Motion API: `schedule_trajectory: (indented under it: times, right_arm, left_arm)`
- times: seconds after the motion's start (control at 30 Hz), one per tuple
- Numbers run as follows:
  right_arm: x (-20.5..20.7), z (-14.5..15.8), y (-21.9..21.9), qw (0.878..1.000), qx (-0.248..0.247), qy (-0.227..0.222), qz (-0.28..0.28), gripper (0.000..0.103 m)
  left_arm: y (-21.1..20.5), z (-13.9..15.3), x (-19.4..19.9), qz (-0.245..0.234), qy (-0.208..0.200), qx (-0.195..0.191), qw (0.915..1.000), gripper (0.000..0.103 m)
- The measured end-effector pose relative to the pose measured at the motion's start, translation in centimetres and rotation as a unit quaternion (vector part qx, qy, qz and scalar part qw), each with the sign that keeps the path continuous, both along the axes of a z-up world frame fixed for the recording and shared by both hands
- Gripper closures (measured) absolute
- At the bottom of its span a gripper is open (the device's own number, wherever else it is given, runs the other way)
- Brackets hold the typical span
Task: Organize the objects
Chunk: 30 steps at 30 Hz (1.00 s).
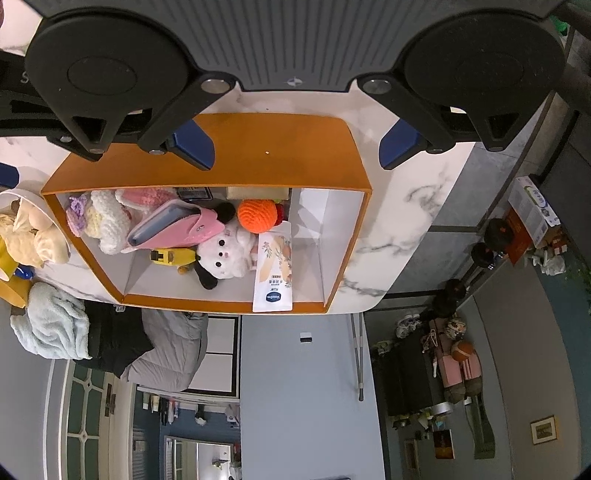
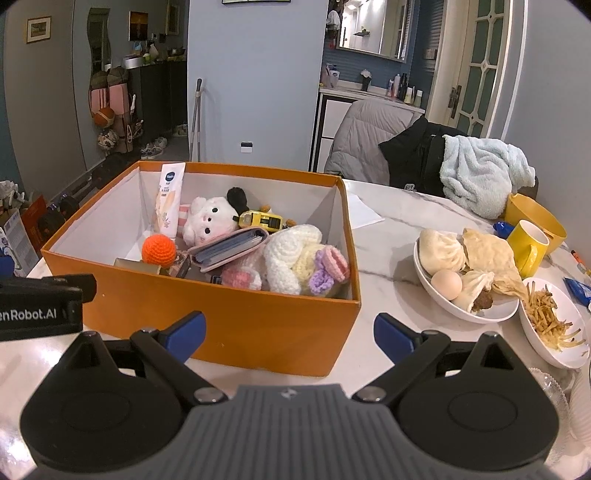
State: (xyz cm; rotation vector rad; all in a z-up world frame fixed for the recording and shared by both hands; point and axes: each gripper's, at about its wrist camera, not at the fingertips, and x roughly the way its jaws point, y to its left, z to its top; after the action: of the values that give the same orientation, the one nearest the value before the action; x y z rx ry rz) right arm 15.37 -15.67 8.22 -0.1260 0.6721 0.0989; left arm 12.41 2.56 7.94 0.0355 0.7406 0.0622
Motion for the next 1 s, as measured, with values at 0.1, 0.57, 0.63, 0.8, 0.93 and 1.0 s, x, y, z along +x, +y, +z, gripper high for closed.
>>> schedule_trajectory:
  times: [0.1, 0.57, 0.63, 0.8, 0.93, 1.0]
  right_arm:
    - [-0.1, -0.1, 0.0, 1.0, 0.0, 0.0, 0.0, 0.005]
    - [-0.2, -0.2, -0.1, 1.0, 0.001, 0.002, 0.001, 0.005]
    - [-0.3, -0.3, -0.1, 1.0, 0.0, 0.002, 0.001, 0.005]
    - [-0.2, -0.4, -0.2, 1.0, 0.001, 0.002, 0.001, 0.005]
    - [-0.2, -0.6, -0.3, 1.0, 0.001, 0.004, 0.002, 0.005]
    - [-0.2, -0.7, -0.2, 1.0, 0.001, 0.004, 0.002, 0.005]
  left_arm:
    - [0.3, 0.0, 0.1, 0.001, 0.004, -0.012, 0.9999, 0.0]
    - [0.4, -0.1, -0.2, 0.003, -0.005, 0.004, 1.0, 0.0]
    - [0.3, -0.1, -0.1, 0.002, -0.004, 0.01, 0.9999, 0.0]
    - [0.8, -0.1, -0.4, -0.002, -0.008, -0.019, 0.9998, 0.0]
    - [1.0, 0.1, -0.5, -0.001, -0.012, -0.021, 0.9997, 0.0]
    - [0.9, 0.1, -0.7, -0.005, -0.017, -0.007, 0.9998, 0.0]
